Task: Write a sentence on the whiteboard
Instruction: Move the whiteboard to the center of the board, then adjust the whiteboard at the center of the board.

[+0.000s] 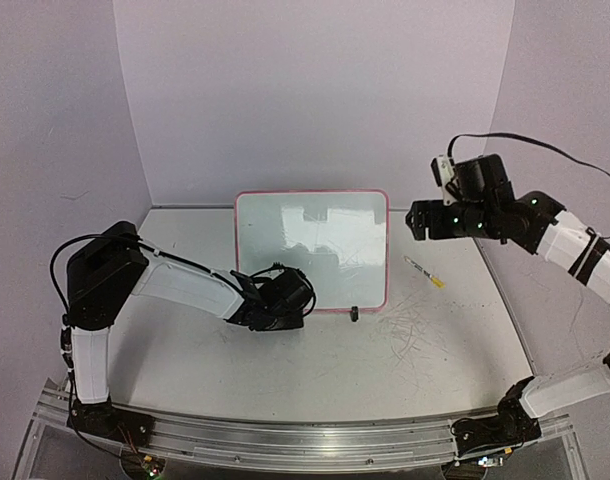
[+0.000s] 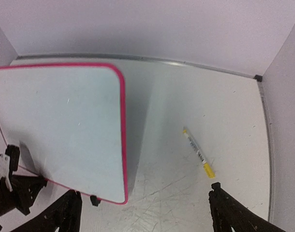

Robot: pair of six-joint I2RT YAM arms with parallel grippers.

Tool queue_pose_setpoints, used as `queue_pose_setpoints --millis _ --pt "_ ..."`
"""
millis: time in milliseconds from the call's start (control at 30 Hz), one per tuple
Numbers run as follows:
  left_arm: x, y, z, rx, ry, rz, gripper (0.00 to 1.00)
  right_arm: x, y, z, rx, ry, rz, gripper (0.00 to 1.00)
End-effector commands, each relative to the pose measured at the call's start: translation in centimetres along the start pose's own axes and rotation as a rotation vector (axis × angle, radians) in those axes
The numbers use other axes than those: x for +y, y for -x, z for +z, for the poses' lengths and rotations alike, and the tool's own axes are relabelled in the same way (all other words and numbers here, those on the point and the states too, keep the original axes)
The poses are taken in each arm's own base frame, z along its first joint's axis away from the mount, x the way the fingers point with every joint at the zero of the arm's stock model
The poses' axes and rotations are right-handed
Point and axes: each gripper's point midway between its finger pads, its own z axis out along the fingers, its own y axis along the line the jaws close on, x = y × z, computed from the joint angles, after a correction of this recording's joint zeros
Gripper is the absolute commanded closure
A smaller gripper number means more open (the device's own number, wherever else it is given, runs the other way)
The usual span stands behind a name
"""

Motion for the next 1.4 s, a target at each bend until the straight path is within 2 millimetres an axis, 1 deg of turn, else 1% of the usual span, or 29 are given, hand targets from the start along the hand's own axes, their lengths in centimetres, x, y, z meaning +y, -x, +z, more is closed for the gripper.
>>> queue_pose_setpoints --millis 0,33,100,133,167,200,233,300,367,467,533,633,733,800,867,933,967,1000,1033,1100,1133,1200,1233,1267,1333,1367 --pt "-5.2 1.5 0.3 -0.045 -0.193 -0.086 0.90 5.9 -6.1 1.7 0.103 0.172 -0.003 0.09" --pt "-5.4 1.4 0.0 -0.049 -0.202 -0.076 0.86 7.4 -7.2 2.1 0.116 0.201 -0.008 0.09" --pt "-5.8 0.9 -0.9 -0.057 -0.211 -0.046 0.76 9.8 -10.2 3.3 0.166 0.242 -0.032 0.10" --pt "-6.0 1.0 -1.4 -0.065 -0.217 -0.035 0.72 10.9 -11.2 3.7 0.177 0.260 -0.037 0.10" --pt "-6.2 1.1 -2.1 -0.076 -0.226 -0.023 0.68 11.7 -12.6 4.5 0.201 0.266 -0.045 0.11" --pt "-6.2 1.3 -2.8 -0.089 -0.230 -0.014 0.65 12.5 -13.4 5.0 0.208 0.279 -0.042 0.12" --pt "-6.5 1.7 -3.7 -0.106 -0.239 -0.006 0.62 12.9 -14.7 5.9 0.227 0.284 -0.043 0.13" --pt "-6.3 2.1 -4.6 -0.118 -0.248 0.008 0.56 13.2 -16.6 7.0 0.255 0.272 -0.045 0.16" --pt "-6.3 2.7 -6.2 -0.134 -0.270 0.015 0.50 13.4 -17.6 7.9 0.259 0.255 -0.046 0.18" --pt "-5.6 3.1 -7.8 -0.145 -0.287 0.028 0.41 12.7 -18.5 9.1 0.260 0.195 -0.053 0.23" --pt "-5.0 2.8 -8.4 -0.136 -0.295 0.051 0.37 12.0 -18.6 9.6 0.252 0.148 -0.051 0.23" --pt "-3.9 2.4 -9.9 -0.124 -0.322 0.076 0.29 11.8 -18.8 10.5 0.250 0.142 -0.039 0.25" --pt "-2.1 2.8 -11.7 -0.131 -0.348 0.104 0.24 11.7 -19.7 11.6 0.268 0.155 -0.039 0.36" --pt "-0.5 3.6 -12.7 -0.111 -0.391 0.100 0.22 11.9 -19.9 11.9 0.265 0.199 -0.040 0.38" --pt "1.3 4.8 -13.9 -0.113 -0.430 0.087 0.17 11.8 -19.6 12.3 0.246 0.233 -0.023 0.39" --pt "4.2 6.0 -14.4 -0.127 -0.453 0.039 0.16 10.9 -19.6 12.6 0.248 0.234 -0.001 0.39" --pt "5.8 7.2 -14.7 -0.153 -0.471 0.010 0.16 10.4 -19.5 12.6 0.246 0.238 0.016 0.38" --pt "6.7 8.6 -15.7 -0.196 -0.514 -0.010 0.15 9.9 -19.2 12.6 0.242 0.249 0.038 0.36" --pt "7.9 8.9 -15.7 -0.204 -0.543 -0.027 0.15 9.5 -18.8 12.5 0.239 0.269 0.061 0.32" --pt "8.9 10.2 -16.2 -0.217 -0.648 -0.047 0.14 8.4 -17.8 11.8 0.223 0.292 0.108 0.25" --pt "9.0 10.2 -15.9 -0.201 -0.688 -0.043 0.15 7.9 -17.2 11.4 0.209 0.298 0.127 0.23" --pt "8.4 10.9 -15.5 -0.205 -0.723 -0.019 0.20 6.8 -15.8 10.6 0.173 0.290 0.152 0.21" --pt "8.4 11.5 -15.0 -0.214 -0.703 -0.022 0.24 6.3 -15.1 10.1 0.156 0.279 0.159 0.20" --pt "9.0 12.1 -14.4 -0.225 -0.667 -0.047 0.28 5.5 -14.5 9.6 0.141 0.257 0.164 0.19" --pt "10.5 13.4 -13.4 -0.269 -0.574 -0.113 0.33 3.9 -13.3 8.6 0.106 0.205 0.176 0.17" --pt "11.8 14.0 -12.8 -0.290 -0.495 -0.156 0.34 3.1 -13.0 8.1 0.096 0.178 0.182 0.17"
